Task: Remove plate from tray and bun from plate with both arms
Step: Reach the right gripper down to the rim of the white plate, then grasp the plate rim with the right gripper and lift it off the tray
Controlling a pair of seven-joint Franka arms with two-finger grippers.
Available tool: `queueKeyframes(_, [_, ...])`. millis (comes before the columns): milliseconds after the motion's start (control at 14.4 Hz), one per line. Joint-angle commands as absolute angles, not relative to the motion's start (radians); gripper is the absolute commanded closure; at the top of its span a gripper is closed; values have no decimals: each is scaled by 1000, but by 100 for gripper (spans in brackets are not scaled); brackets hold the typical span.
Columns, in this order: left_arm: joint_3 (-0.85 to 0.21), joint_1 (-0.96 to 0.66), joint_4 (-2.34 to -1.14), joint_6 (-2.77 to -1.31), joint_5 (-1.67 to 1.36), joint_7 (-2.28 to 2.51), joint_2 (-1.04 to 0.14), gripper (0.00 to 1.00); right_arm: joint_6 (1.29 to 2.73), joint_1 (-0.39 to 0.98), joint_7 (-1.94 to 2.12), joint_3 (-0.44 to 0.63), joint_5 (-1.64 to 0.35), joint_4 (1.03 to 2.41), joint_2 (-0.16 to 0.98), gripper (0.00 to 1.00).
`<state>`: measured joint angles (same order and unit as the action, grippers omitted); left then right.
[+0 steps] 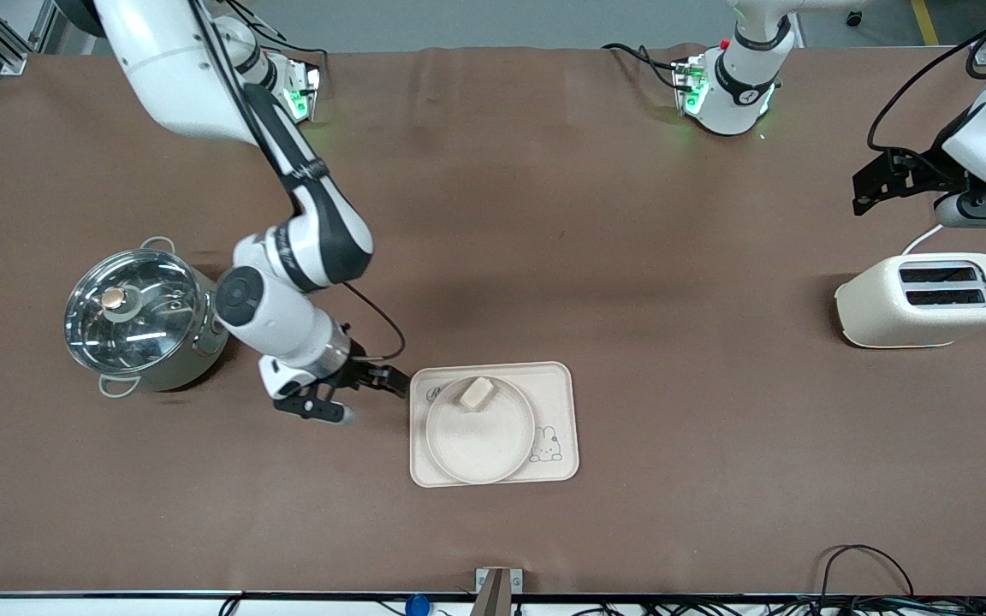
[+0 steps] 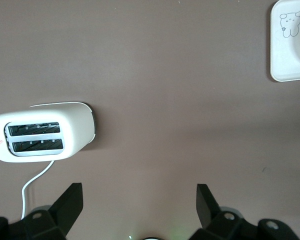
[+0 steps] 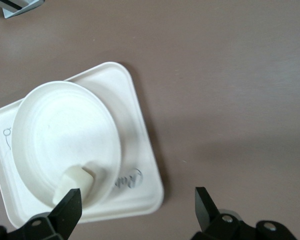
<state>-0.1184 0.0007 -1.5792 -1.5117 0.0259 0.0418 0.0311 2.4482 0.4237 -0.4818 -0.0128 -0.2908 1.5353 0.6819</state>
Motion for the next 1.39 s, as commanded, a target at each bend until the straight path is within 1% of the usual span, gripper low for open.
queueKeyframes(0, [-112, 0, -1559, -1500, 6, 21, 17, 0, 2488, 443, -517, 0, -298, 1411, 796, 1])
queueKeyframes(208, [-113, -2, -1559, -1500, 6, 21, 12, 0, 2517, 445, -518, 0, -299, 1345, 871, 3])
queueKeyframes(416, [-114, -2, -1559, -1500, 6, 21, 9, 0, 2580, 463, -515, 0, -298, 1321, 919, 14])
queueKeyframes(486, [-112, -2, -1559, -1500, 6, 21, 6, 0, 2597, 471, -515, 0, -298, 1313, 933, 19])
queueKeyframes(555, [-112, -2, -1559, -1500, 6, 21, 6, 0, 2602, 474, -515, 0, -298, 1305, 942, 23])
queueKeyframes(763, [-112, -2, -1559, -1500, 6, 21, 5, 0, 2602, 476, -508, 0, -296, 1299, 950, 33])
queueKeyframes(1179, [-113, -2, -1560, -1500, 6, 21, 5, 0, 2621, 482, -508, 2, -296, 1298, 963, 41])
queueKeyframes(1318, [-113, -2, -1560, -1500, 6, 21, 5, 0, 2625, 482, -508, 2, -296, 1298, 968, 47])
